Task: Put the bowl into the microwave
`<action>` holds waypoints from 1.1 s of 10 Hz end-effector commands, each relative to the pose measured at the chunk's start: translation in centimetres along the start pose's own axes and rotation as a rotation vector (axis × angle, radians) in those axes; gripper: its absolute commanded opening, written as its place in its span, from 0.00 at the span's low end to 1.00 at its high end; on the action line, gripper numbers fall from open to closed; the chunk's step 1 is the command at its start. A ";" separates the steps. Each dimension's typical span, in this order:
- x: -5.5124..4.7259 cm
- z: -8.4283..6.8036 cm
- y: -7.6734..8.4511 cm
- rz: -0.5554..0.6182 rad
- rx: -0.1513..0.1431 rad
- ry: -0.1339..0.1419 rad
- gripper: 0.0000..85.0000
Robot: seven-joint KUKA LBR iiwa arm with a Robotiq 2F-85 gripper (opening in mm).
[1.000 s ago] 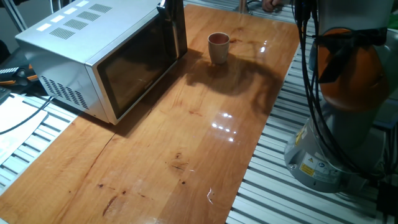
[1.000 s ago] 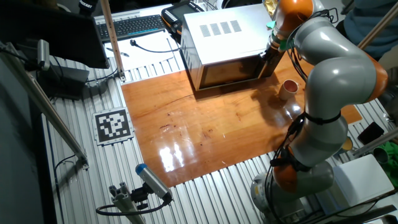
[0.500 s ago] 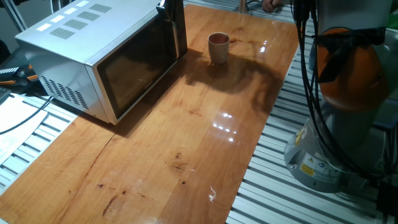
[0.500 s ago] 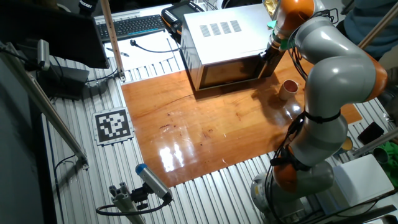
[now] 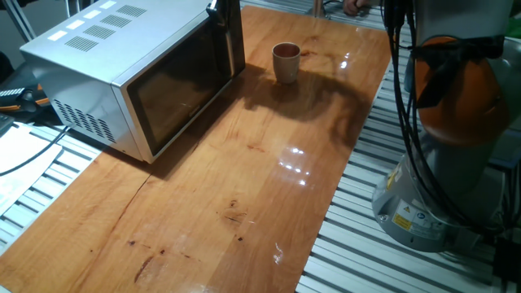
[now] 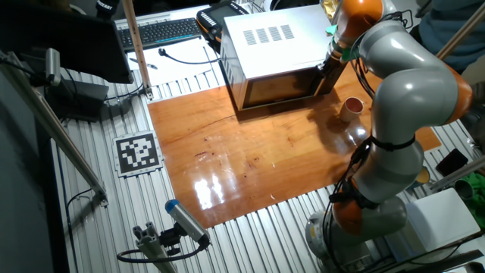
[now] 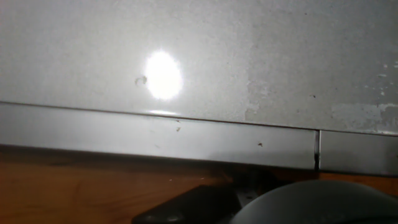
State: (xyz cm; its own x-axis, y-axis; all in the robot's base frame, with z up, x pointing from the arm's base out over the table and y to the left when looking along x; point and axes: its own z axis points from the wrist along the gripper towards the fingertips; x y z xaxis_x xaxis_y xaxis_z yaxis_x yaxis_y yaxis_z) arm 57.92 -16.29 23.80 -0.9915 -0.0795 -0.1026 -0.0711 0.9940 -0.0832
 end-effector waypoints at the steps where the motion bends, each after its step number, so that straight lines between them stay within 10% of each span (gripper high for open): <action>1: 0.0 0.0 0.0 -0.003 0.004 -0.008 0.00; 11: 2.1 -0.8 0.3 0.006 0.018 0.019 0.00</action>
State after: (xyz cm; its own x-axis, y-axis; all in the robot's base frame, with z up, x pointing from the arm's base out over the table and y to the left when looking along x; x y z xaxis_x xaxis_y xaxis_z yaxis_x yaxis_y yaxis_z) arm 55.69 -16.16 24.37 -0.9940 -0.0713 -0.0827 -0.0633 0.9934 -0.0959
